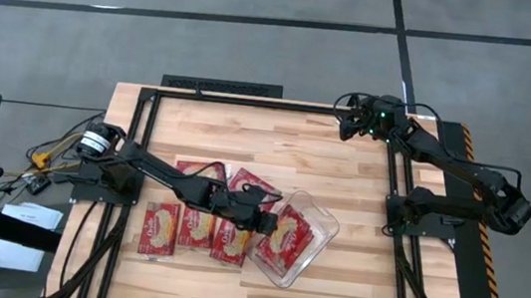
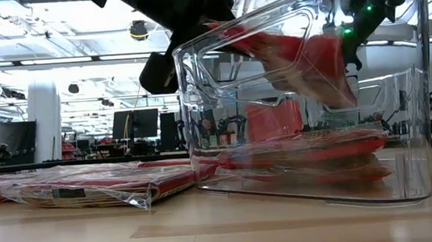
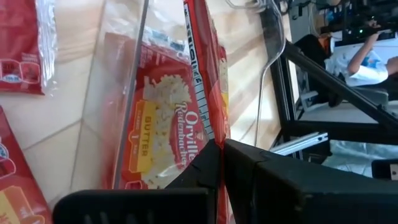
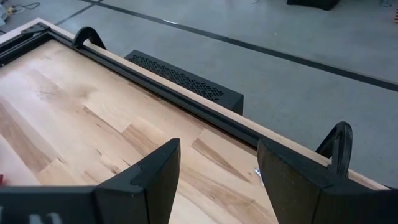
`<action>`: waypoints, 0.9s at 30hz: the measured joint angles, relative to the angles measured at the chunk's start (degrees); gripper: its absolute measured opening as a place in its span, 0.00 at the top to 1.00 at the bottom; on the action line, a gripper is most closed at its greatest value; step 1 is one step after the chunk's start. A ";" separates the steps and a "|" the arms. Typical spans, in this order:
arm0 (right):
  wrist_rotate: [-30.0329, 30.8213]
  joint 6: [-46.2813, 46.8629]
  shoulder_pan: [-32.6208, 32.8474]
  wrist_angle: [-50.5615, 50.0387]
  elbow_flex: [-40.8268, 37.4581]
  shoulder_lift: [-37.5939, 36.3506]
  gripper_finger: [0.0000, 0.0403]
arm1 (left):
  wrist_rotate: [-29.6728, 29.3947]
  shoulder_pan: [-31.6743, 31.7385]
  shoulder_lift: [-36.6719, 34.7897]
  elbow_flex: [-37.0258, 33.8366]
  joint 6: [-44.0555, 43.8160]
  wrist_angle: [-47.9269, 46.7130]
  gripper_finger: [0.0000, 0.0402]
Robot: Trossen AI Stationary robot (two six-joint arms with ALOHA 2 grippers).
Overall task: Sort popcorn bags into baskets
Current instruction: Put the red popcorn packet into the transparent bin
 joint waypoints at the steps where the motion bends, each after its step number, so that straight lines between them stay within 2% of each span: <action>1: 0.02 -0.01 -0.02 0.02 0.00 0.00 0.41 | 0.04 0.00 0.00 0.00 -0.02 -0.07 1.00; 8: 0.02 0.00 -0.02 0.02 0.00 0.00 0.41 | -0.12 0.00 0.02 0.00 -2.68 -2.86 0.97; 21: 0.02 -0.02 -0.02 0.02 0.00 0.00 0.41 | 0.72 0.76 -0.03 0.00 -3.49 -6.04 0.63; 27: 0.02 -0.03 -0.02 0.00 0.00 0.00 0.41 | 1.70 2.43 -2.65 0.00 -1.26 -10.87 0.58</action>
